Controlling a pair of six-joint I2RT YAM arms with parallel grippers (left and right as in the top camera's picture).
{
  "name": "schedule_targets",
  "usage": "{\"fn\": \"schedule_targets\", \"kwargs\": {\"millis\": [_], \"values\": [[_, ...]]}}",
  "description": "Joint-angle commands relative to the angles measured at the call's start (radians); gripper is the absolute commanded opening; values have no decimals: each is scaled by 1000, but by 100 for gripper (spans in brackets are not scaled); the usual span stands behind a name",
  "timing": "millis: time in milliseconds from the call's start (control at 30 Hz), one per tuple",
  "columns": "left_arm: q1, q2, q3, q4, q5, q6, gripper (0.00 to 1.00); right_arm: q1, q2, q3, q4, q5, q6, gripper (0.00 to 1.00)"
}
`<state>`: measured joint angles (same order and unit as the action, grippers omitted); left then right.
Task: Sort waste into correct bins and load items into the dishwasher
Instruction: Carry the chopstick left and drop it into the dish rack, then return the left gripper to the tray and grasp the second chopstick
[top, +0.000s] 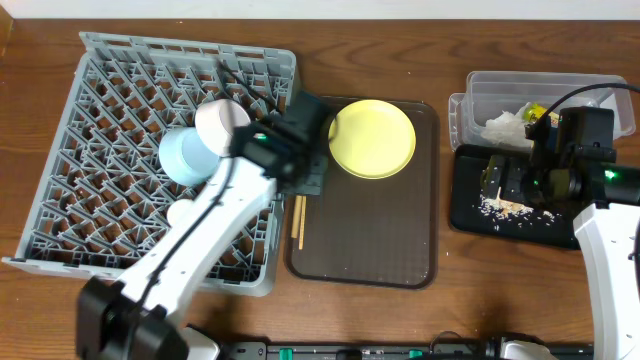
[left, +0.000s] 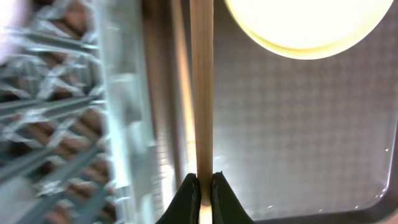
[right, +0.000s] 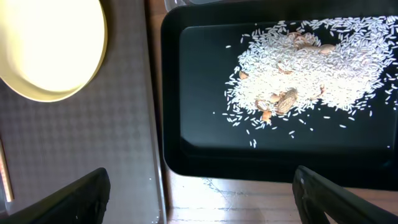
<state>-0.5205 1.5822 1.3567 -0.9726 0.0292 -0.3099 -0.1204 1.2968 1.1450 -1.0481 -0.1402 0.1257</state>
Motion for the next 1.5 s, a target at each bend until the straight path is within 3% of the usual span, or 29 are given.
{"fn": "schedule_targets", "kwargs": {"millis": [0,300,700,933,967,1300,1467], "values": [[85,-31,16,-32,-16,164,6,-6,-8,14,0,5,8,92],[209,21,13,-32,-16,217,6,-6,-7,14,-3,5,8,92],[219,159,0,8,-16,217,7,-6,-8,14,-10,5,8,92],[223,168,4,13,-17,222,35,-6,-8,14,-11,5,8,92],[223,167,7,12,-19,228,45,-6,-8,14,-11,5,8,92],[222,0,37,8,-14,222,52,-6,-8,14,-11,5,8,92],[207,-99,37,8,74,132,55,-6,-8,14,-10,5,8,92]]}}
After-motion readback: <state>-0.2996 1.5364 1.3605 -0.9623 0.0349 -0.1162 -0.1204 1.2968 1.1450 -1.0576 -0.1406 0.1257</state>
